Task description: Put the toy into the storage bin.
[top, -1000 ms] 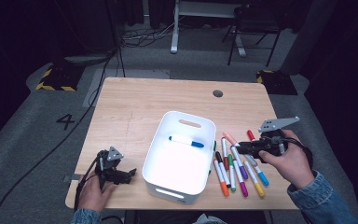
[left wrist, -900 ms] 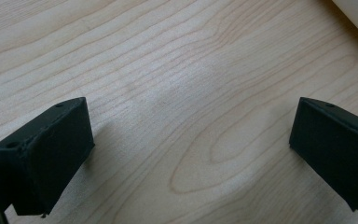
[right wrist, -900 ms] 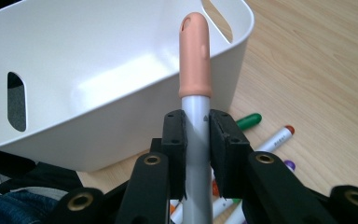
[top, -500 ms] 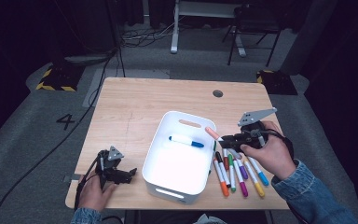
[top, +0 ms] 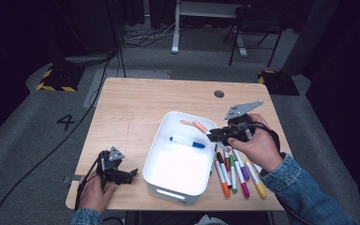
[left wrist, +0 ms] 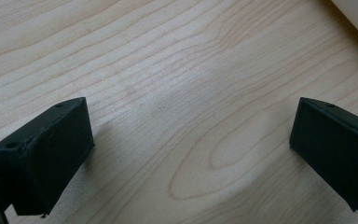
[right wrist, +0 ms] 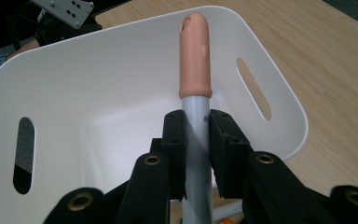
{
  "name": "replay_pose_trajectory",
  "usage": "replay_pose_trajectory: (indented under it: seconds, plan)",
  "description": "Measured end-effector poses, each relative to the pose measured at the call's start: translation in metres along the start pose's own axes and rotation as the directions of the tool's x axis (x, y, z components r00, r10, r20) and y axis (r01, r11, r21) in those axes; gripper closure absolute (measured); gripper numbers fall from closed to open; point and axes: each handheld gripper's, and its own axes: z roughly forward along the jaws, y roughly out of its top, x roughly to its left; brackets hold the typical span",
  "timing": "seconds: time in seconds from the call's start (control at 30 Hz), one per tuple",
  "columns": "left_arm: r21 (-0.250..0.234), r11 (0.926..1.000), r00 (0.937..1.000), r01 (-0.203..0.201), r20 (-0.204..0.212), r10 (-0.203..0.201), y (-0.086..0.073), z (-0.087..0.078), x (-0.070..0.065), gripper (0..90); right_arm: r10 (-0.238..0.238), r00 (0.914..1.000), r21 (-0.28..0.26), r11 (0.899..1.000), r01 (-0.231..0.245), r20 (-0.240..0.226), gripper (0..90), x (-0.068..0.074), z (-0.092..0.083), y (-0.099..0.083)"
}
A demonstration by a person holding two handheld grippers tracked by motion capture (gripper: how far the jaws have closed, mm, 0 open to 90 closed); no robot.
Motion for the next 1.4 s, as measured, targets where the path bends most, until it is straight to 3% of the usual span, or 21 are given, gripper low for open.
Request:
replay_pose_trajectory:
  seconds: [0.17,0.67,1.1,1.4]
  plan:
    - [0.000,1.0000,1.0000,0.000,0.000,0.000,0.000,0.000,0.000,0.0,-0.028,0.9996,-0.007,1.000,0.028,-0.006,76.9,0.000,0.010,0.008]
    - [0.000,1.0000,1.0000,0.000,0.000,0.000,0.000,0.000,0.000,0.0,-0.050,0.9986,-0.033,0.998,0.049,-0.015,76.9,-0.004,0.039,0.024]
    - [0.002,1.0000,1.0000,0.000,-0.001,0.000,0.000,0.000,0.000,0.0,-0.129,0.9914,0.049,0.991,0.127,0.025,76.9,-0.002,0.065,0.012]
    - [0.002,1.0000,1.0000,0.000,-0.001,0.000,0.000,0.000,0.000,0.0,-0.155,0.9875,0.094,0.984,0.152,0.027,76.9,0.004,0.077,0.005]
